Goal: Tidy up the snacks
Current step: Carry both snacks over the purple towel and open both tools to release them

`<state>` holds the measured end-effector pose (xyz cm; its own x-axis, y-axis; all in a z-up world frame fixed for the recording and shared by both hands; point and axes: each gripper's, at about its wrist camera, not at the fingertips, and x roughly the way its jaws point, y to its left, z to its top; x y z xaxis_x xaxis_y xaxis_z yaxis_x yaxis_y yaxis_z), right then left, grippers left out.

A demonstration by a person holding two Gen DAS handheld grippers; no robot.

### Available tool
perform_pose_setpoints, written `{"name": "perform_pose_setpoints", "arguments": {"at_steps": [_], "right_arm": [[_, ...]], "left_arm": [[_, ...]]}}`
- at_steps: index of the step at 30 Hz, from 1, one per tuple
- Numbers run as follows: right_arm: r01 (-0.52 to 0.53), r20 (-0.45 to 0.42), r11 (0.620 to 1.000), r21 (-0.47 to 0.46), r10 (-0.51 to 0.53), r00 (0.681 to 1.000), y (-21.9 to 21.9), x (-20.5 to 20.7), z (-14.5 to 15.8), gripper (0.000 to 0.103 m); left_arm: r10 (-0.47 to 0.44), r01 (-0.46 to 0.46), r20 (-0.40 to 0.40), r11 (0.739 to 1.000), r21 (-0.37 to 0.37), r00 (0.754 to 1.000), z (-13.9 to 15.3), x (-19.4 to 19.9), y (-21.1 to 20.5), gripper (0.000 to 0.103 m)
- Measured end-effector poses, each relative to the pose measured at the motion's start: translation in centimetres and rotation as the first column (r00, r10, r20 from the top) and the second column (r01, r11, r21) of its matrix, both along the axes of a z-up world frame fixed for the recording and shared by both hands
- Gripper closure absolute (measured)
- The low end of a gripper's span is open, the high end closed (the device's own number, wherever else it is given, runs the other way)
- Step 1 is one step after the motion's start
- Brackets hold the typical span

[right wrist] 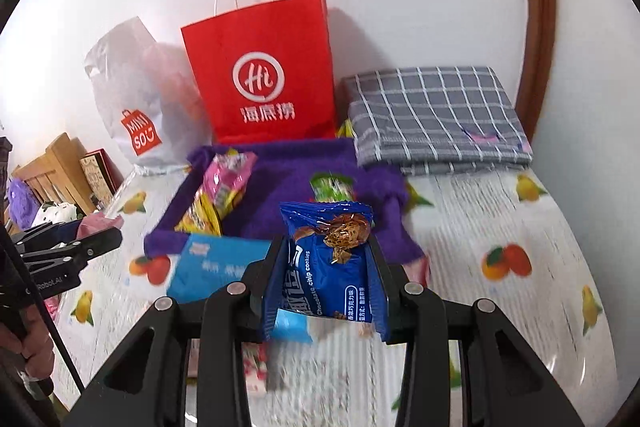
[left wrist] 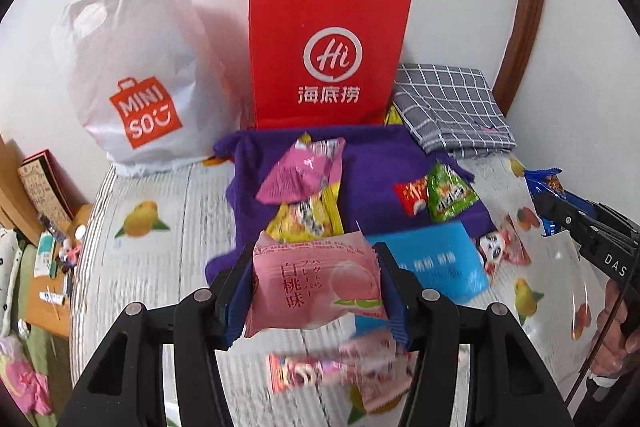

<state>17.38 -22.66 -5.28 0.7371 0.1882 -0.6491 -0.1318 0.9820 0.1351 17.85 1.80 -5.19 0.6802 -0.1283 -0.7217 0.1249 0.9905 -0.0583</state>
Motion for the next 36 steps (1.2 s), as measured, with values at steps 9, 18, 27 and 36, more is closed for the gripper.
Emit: {"name": "perform_pose_setpoints", "arguments": {"at_steps": [9,18,27,36], "right_arm": [[-0.016,0.022,1.0,0.015,0.016,1.0,1.5,5.1,1.2,0.065],[-0.044,-0.031,0.998,0.05,0.046,0.998,2.5,9.6,-1.2,0.065],[-0.099,-0.144,0.994,0.046,0.104,0.984,4.7,13.1,-6.0,0.065],[-0.085,-0.195,0.995,0.058,0.095,0.976,4.2,14.5,-8.3,0.064]], "left_arm": [[-0.027,0.026,0.011,0.999,0.019,1.0,0.8,5.0,-0.8,0.049],[-0.04,0.041,-0.013,0.999,0.023,0.999,-0.6,9.2,-1.6,0.049],[-0.039,0.038,-0.063,0.999,-0.017,0.997,-3.6,11.9,-1.3,0.049],[-0.073,0.069,-0.092,0.997,-0.048,0.993,-5.5,12.9,-2.1,0.049]]}}
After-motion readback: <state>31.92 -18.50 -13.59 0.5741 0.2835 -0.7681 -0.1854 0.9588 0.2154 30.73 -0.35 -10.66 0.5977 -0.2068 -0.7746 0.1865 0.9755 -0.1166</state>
